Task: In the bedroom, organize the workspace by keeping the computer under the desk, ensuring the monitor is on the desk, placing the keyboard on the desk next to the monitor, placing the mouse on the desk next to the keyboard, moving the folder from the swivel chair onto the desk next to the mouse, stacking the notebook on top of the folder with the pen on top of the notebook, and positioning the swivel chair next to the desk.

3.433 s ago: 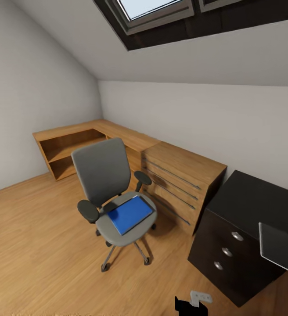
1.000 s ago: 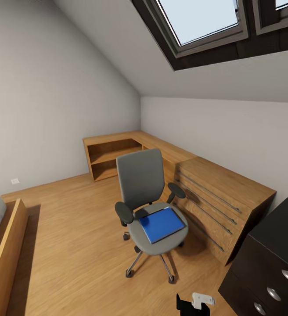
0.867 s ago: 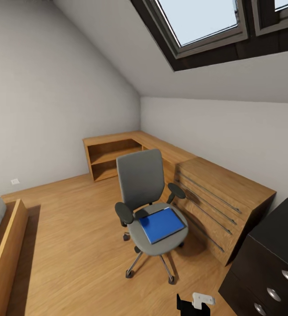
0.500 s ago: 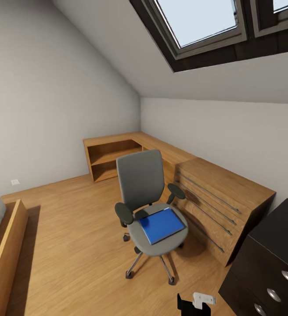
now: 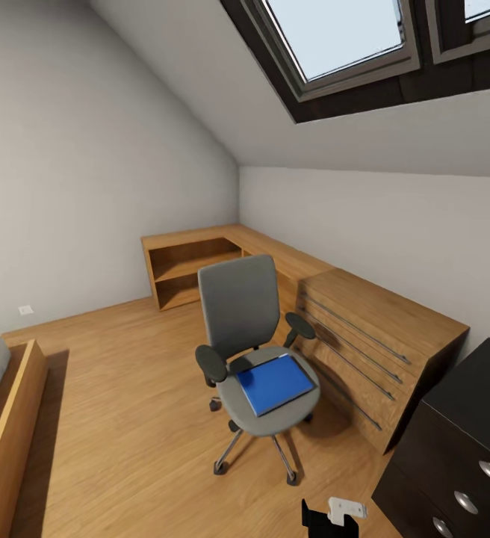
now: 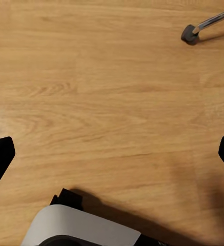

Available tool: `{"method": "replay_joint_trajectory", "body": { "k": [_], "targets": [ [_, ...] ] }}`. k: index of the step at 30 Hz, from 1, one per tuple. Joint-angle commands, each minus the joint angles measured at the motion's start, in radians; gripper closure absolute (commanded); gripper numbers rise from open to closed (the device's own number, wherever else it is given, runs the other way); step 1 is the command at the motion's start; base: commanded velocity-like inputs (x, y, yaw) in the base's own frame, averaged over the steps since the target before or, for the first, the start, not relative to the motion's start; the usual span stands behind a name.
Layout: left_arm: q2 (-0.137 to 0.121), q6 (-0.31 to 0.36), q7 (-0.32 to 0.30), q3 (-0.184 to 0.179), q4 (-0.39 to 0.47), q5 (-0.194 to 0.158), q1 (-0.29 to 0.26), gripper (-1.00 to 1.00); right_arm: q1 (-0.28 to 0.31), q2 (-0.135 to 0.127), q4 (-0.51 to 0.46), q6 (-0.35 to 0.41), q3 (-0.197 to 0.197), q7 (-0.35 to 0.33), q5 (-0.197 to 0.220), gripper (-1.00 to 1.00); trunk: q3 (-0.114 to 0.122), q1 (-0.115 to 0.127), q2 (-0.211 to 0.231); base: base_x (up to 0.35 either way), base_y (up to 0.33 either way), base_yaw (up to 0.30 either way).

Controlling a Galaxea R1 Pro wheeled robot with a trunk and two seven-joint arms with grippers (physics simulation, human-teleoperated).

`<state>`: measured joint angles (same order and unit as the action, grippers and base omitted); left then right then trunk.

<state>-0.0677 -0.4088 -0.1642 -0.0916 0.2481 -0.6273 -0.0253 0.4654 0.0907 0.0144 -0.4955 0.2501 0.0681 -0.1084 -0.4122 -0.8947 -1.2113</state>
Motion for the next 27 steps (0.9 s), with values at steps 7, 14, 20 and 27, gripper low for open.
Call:
{"method": "replay_joint_trajectory", "body": {
  "k": [7,14,20,27],
  "targets": [
    [-0.001,-0.005,-0.002,-0.008,0.003,-0.011,-0.001,-1.0,0.001,0.003,-0.019,0.013,0.003,0.01,-0.012,-1.0,-0.001,0.0,-0.001,0.039,0.0,0.0],
    [-0.001,-0.006,-0.004,-0.008,0.004,-0.011,-0.001,-1.0,0.002,0.004,-0.155,0.136,0.003,0.014,-0.013,-1.0,-0.001,0.0,-0.001,0.111,0.0,0.0],
    [-0.001,-0.006,-0.008,-0.009,0.005,-0.01,-0.001,-1.0,0.005,0.004,-0.324,0.347,0.002,0.015,-0.012,-1.0,-0.001,0.0,-0.001,0.19,0.0,0.0],
    [-0.003,-0.007,-0.009,-0.01,0.005,-0.009,-0.001,-1.0,0.029,0.007,-0.447,0.481,0.002,0.015,-0.01,-1.0,-0.001,0.0,-0.001,0.296,0.0,0.0]
  ]
}}
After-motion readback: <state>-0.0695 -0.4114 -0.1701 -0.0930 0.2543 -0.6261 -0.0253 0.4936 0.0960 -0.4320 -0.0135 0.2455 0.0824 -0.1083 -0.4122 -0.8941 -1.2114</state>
